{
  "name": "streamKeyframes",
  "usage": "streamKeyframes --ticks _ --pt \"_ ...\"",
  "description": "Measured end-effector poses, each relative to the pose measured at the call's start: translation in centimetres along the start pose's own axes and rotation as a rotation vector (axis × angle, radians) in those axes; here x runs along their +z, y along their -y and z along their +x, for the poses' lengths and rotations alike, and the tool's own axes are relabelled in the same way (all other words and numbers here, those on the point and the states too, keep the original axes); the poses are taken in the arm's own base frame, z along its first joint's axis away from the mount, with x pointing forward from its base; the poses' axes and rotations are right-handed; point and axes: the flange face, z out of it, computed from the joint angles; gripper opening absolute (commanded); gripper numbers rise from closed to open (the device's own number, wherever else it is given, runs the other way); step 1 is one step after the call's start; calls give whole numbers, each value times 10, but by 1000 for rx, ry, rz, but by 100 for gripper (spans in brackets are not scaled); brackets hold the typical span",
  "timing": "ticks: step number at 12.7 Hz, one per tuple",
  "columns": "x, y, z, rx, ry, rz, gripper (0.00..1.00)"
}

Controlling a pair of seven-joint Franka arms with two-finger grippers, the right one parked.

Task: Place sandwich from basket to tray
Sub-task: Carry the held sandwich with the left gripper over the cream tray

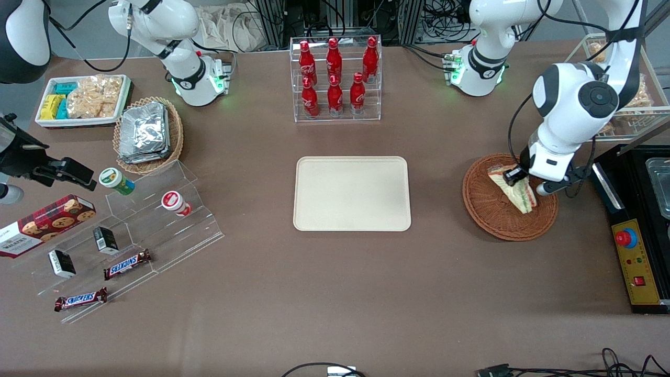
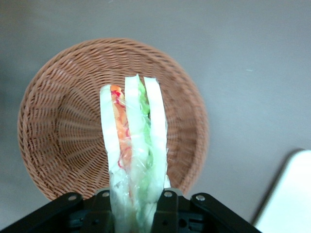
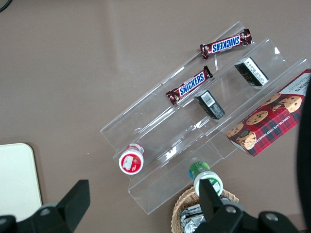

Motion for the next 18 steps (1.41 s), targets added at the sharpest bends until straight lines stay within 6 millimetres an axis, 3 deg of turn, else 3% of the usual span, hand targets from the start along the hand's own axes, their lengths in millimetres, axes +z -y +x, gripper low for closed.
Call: streamKeyframes --ticks 4,8,12,18 --pt "-37 -70 -21 142 -5 8 0" --pt "-48 -132 -59 286 -30 2 0" --pt "-45 -178 -89 406 -29 -4 0" --pt "-19 -226 -129 550 -22 -13 0"
